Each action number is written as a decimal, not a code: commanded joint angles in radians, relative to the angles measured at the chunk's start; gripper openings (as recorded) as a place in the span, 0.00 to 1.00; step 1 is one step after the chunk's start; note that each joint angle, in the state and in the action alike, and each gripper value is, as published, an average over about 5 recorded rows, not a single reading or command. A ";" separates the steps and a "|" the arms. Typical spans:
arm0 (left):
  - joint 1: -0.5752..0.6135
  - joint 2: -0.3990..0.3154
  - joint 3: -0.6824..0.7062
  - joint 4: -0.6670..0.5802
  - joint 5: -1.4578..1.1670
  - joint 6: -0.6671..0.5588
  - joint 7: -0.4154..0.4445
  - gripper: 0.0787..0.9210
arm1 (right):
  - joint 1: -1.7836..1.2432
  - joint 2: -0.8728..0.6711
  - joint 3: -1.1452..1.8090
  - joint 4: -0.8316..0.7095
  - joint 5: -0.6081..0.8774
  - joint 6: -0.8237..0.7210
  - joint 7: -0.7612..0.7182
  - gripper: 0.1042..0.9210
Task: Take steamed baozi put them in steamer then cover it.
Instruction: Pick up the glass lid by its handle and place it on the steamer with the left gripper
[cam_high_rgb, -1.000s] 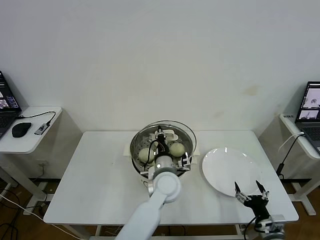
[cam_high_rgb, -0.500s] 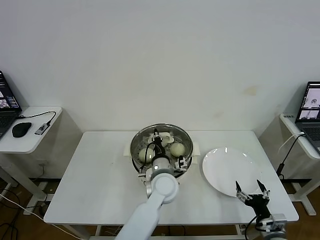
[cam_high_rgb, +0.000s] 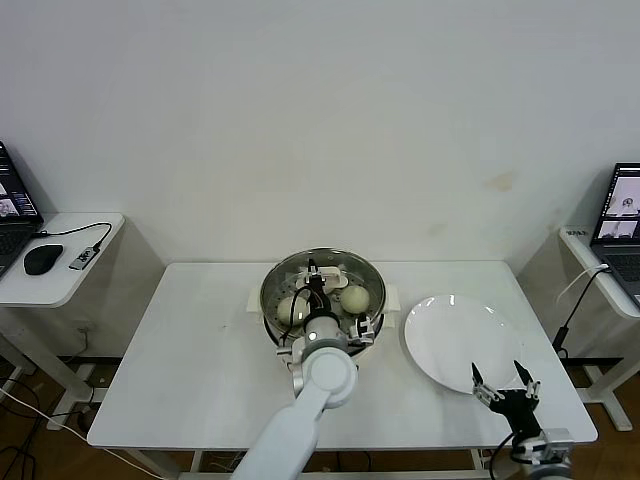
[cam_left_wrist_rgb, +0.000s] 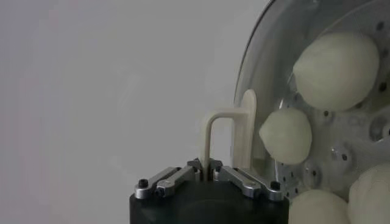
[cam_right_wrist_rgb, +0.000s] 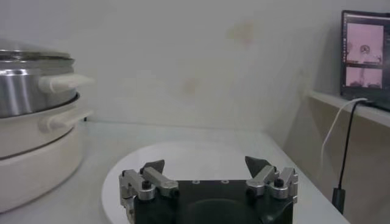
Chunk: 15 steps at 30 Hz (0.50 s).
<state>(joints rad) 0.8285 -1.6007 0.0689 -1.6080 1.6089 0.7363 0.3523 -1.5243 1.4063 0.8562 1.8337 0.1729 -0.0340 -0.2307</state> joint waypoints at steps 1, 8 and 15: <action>0.002 -0.001 0.003 0.011 0.002 0.029 -0.005 0.08 | -0.002 0.001 0.002 -0.001 0.001 0.003 -0.001 0.88; -0.004 -0.001 0.003 0.015 0.009 0.025 -0.003 0.08 | -0.010 -0.002 0.002 -0.007 0.001 0.010 -0.002 0.88; 0.008 -0.001 0.005 0.014 0.008 0.003 -0.009 0.08 | -0.014 -0.005 0.007 -0.005 0.002 0.010 -0.002 0.88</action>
<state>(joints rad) 0.8301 -1.6009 0.0719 -1.5937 1.6175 0.7364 0.3445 -1.5345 1.4028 0.8613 1.8270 0.1739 -0.0251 -0.2335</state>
